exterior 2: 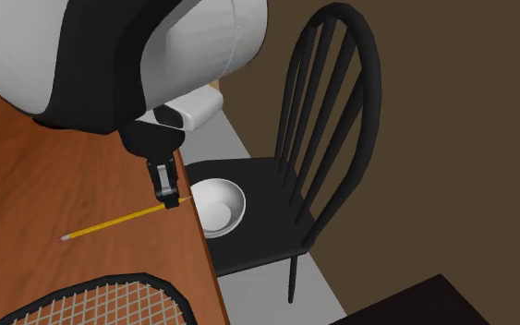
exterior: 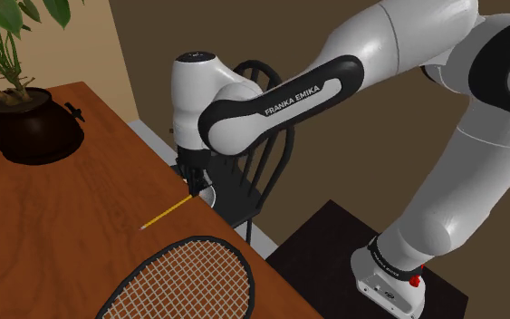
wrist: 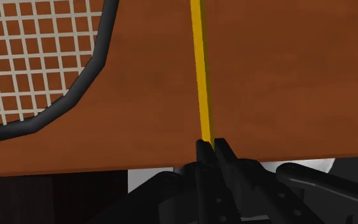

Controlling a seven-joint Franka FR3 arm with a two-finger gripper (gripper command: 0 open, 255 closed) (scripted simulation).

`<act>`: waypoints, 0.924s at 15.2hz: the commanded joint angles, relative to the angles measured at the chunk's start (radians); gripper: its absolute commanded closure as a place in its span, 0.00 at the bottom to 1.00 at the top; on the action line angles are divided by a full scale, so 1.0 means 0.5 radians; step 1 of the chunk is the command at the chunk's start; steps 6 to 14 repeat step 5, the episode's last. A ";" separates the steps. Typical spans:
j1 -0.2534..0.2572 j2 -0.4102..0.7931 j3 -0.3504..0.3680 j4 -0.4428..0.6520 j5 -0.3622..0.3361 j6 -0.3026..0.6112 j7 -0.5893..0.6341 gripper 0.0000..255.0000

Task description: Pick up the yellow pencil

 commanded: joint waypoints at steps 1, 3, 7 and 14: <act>-0.014 -0.033 0.013 0.023 0.032 -0.047 -0.019 1.00; -0.026 -0.066 0.024 0.049 0.062 -0.095 -0.036 1.00; -0.027 -0.068 0.025 0.051 0.064 -0.098 -0.037 1.00; -0.027 -0.068 0.025 0.051 0.064 -0.098 -0.037 1.00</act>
